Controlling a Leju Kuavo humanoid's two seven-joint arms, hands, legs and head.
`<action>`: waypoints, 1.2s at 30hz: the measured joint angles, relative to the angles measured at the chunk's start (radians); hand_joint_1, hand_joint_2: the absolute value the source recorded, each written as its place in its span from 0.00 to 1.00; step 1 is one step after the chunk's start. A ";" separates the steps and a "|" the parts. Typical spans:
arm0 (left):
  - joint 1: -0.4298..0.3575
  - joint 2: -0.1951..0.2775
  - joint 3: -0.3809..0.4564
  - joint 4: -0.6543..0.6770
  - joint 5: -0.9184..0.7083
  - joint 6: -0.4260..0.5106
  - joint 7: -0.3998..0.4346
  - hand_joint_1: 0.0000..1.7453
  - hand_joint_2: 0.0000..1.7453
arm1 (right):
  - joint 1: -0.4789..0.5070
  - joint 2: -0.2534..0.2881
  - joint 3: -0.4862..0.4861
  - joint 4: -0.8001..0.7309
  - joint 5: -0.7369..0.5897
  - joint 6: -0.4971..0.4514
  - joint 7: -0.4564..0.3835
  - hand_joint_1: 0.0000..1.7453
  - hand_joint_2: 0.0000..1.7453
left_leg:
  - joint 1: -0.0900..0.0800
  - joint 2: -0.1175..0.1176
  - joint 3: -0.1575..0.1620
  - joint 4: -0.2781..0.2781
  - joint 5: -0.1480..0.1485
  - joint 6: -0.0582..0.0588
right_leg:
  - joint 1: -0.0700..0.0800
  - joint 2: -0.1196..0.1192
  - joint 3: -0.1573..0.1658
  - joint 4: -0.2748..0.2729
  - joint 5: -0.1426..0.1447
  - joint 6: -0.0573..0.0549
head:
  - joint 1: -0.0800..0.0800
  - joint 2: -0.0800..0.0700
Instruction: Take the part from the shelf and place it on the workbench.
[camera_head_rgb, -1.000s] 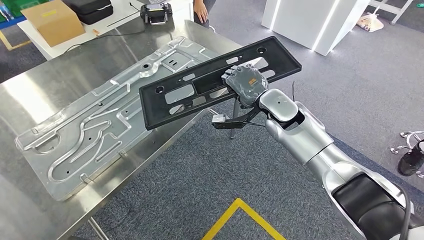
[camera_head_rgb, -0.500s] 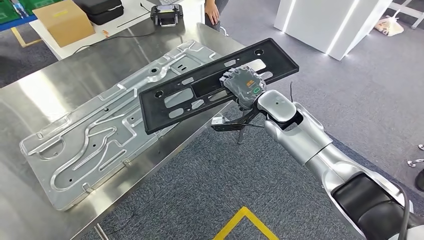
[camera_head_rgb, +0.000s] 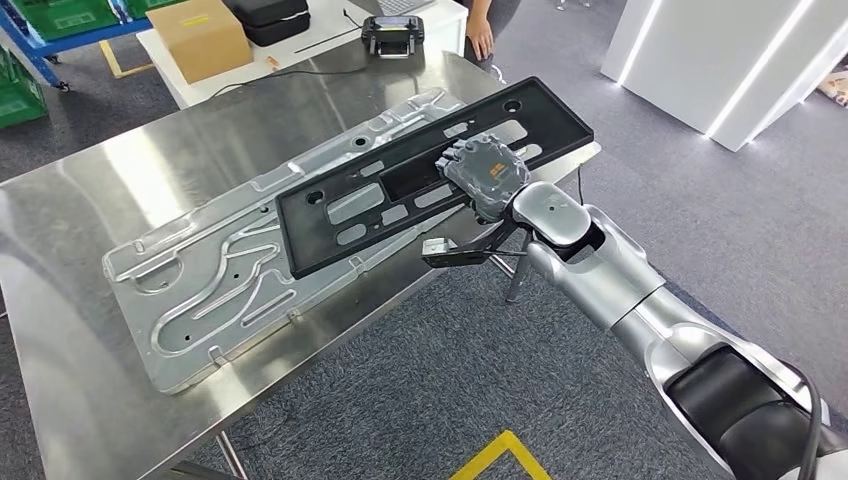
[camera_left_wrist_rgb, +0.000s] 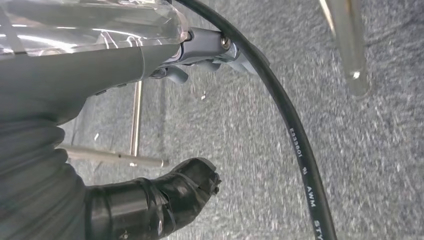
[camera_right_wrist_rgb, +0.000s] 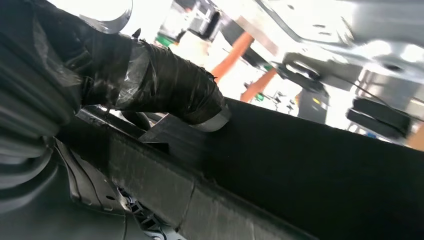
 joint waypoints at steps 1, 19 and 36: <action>0.000 0.001 -0.003 -0.001 -0.005 0.002 0.000 0.00 1.00 | -0.001 -0.001 0.001 -0.001 0.000 0.000 -0.001 1.00 1.00 | 0.003 -0.009 0.004 -0.005 0.007 0.006 | -0.002 0.017 -0.007 0.021 -0.017 0.004 | 0.000 0.000; 0.001 0.019 -0.032 -0.016 -0.005 0.004 -0.014 0.00 1.00 | -0.008 -0.002 0.016 0.004 -0.009 0.009 -0.005 1.00 1.00 | 0.009 -0.052 -0.109 0.204 -0.094 -0.041 | -0.007 0.060 -0.002 -0.002 0.004 -0.035 | 0.000 0.000; 0.000 0.021 -0.039 -0.022 0.013 -0.002 -0.010 0.00 1.00 | -0.008 -0.001 0.025 0.018 -0.019 0.011 -0.002 1.00 1.00 | 0.006 -0.063 -0.010 0.006 0.011 0.012 | -0.001 0.073 -0.104 0.265 -0.151 0.008 | 0.000 0.000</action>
